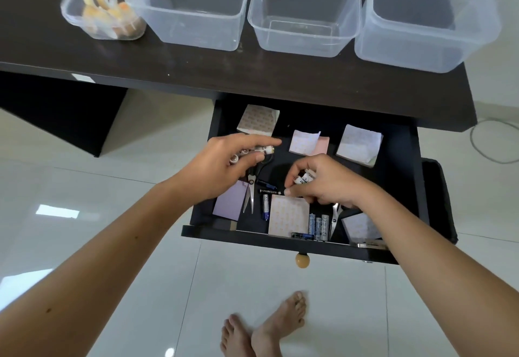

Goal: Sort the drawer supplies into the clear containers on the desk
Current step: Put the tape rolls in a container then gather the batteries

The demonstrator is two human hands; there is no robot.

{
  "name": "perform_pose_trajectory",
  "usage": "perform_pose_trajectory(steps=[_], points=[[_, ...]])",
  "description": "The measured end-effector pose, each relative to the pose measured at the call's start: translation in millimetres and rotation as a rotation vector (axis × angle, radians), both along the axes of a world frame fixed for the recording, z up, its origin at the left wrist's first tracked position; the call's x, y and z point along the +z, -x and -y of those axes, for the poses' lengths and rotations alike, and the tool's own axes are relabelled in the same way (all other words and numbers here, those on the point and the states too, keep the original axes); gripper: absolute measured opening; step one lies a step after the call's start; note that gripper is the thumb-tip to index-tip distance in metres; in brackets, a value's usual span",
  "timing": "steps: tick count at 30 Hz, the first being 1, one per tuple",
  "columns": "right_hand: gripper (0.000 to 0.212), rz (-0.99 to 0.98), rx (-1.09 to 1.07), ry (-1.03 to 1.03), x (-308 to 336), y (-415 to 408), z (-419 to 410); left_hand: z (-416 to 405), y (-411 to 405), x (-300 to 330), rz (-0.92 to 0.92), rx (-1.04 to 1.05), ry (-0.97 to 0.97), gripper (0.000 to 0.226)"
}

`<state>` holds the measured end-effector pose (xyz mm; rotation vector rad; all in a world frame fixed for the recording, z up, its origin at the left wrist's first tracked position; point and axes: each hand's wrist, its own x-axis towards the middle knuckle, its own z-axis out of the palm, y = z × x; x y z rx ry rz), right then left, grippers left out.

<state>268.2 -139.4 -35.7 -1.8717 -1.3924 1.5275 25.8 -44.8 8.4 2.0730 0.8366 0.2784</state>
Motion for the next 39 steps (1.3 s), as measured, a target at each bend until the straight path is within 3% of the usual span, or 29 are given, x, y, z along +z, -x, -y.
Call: perform_pose_trajectory(steps=[5, 8, 13, 20, 26, 30, 35, 39], points=[[0.014, 0.233, 0.135, -0.212, -6, 18, -11, -8, 17, 4, 0.017, 0.101, 0.062, 0.027], [0.006, 0.271, 0.142, -0.193, -9, 24, -18, -8, 18, 0, 0.016, 0.102, 0.075, 0.023], [0.02, 0.388, 0.187, -0.193, -21, 34, -24, -13, 15, -4, 0.018, 0.109, 0.126, 0.02], [0.017, 0.381, 0.249, -0.217, -17, 30, -21, -11, 4, -1, -0.088, 0.007, 0.071, 0.021], [0.014, 0.31, 0.125, -0.211, 3, 9, -7, -5, -8, -7, -0.211, -0.078, 0.068, 0.023], [0.028, 0.235, 0.113, -0.139, 14, -7, 10, 0, -18, -14, -0.287, -0.118, 0.083, 0.023], [0.01, 0.22, 0.04, -0.117, 20, -21, 30, 7, -31, -30, -0.382, -0.209, 0.075, 0.019], [0.016, 0.135, -0.039, -0.065, 19, -26, 41, 12, -33, -45, -0.453, -0.199, 0.006, 0.023]])
